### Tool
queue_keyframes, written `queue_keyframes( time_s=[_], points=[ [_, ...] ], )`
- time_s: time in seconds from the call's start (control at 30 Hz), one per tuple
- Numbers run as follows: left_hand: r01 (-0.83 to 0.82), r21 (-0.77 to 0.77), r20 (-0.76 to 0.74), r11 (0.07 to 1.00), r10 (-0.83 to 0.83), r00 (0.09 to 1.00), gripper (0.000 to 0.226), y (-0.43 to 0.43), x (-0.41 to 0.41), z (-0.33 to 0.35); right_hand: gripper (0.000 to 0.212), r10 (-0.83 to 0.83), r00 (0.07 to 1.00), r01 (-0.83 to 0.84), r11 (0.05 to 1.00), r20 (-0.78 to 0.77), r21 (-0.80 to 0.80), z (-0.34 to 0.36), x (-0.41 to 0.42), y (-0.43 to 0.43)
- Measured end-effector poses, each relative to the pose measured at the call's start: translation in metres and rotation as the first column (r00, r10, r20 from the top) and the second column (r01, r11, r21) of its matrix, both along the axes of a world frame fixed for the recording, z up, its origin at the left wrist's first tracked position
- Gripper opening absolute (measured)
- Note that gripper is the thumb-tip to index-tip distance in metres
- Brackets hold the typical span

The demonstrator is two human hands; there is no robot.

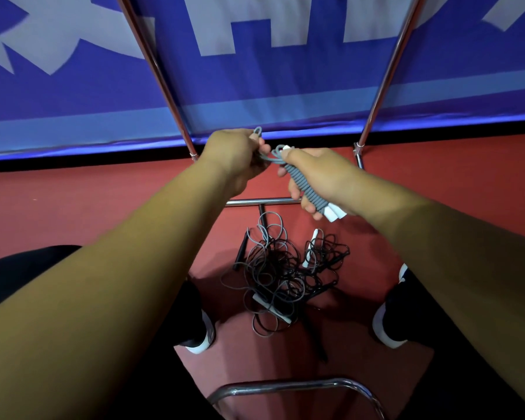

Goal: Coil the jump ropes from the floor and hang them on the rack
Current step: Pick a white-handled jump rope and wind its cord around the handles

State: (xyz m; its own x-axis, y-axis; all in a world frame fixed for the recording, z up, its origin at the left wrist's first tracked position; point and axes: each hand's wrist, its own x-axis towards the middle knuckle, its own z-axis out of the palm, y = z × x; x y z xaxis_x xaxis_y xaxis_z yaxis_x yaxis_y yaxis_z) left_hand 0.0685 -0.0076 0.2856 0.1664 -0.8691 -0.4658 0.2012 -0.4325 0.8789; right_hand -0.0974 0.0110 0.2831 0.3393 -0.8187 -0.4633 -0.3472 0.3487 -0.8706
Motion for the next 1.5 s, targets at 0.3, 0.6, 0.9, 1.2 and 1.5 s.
queue_keyframes(
  time_s=[0.3,0.6,0.9,1.2,1.5],
  points=[
    [0.311,-0.004,0.214,0.950,-0.303,0.929,0.027,0.006,-0.004,0.000,0.036,-0.232,0.966,0.232,0.973,0.111,0.010,0.001,-0.002,-0.005],
    [0.352,-0.165,0.447,0.921,-0.249,0.859,0.026,0.010,-0.003,-0.004,0.037,-0.142,0.987,0.140,0.990,0.080,0.023,0.001,-0.005,-0.009],
    [0.413,-0.249,0.748,0.876,-0.098,0.657,0.045,0.010,-0.006,-0.002,0.045,-0.049,0.999,0.049,0.999,0.019,-0.015,-0.003,-0.006,-0.007],
    [0.292,-0.267,0.593,0.918,-0.082,0.801,0.036,0.007,-0.010,-0.004,0.041,-0.024,0.996,0.022,1.000,0.088,0.017,0.002,-0.003,-0.008],
    [0.138,-0.263,0.498,0.955,0.012,0.867,0.007,0.014,-0.012,-0.003,0.040,-0.068,0.975,0.043,0.992,0.210,0.121,0.003,-0.005,-0.006]
  ],
)
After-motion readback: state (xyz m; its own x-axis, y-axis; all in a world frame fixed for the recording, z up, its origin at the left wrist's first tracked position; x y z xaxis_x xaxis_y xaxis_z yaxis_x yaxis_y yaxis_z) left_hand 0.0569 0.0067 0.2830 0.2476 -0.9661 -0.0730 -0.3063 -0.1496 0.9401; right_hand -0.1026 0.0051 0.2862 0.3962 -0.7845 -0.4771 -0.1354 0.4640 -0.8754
